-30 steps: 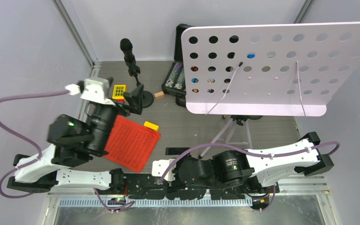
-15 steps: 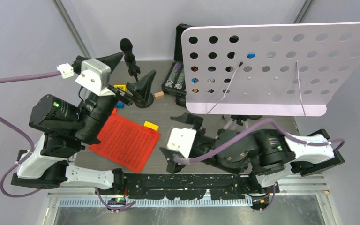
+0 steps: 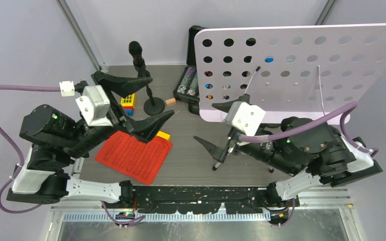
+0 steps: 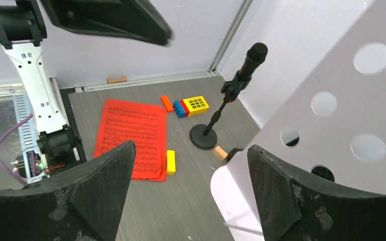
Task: Pack up the instrument practice props
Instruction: Adjust the music stand at the center of the board.
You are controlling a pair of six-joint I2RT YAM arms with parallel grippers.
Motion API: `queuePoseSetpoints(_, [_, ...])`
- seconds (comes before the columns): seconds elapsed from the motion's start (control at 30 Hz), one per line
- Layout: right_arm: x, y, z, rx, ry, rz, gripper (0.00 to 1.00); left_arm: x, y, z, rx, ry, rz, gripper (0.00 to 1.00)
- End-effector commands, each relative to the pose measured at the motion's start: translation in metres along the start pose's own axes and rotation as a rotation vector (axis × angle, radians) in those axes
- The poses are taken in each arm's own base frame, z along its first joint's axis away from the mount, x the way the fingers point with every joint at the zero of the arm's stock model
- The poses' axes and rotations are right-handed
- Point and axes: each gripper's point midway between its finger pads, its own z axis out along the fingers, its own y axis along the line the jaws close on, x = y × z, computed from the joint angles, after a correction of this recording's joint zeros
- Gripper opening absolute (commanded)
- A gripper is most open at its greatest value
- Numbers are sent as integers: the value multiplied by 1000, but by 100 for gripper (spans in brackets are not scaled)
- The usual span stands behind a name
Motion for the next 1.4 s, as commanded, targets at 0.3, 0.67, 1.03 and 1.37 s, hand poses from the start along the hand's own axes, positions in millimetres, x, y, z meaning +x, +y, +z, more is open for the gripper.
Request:
queuePoseSetpoints(0.3, [41, 4, -48, -159, 11, 115, 86, 51, -80, 20, 279, 112, -142, 89])
queuePoseSetpoints(0.67, [89, 27, -68, -278, 75, 121, 86, 79, -109, 37, 321, 142, -241, 80])
queuePoseSetpoints(1.03, [133, 21, -65, -156, 212, 119, 88, 68, -98, 50, 237, 53, -269, 78])
queuePoseSetpoints(1.37, [159, 32, -64, -166, 283, 88, 88, 83, -105, 77, 192, 85, -254, 77])
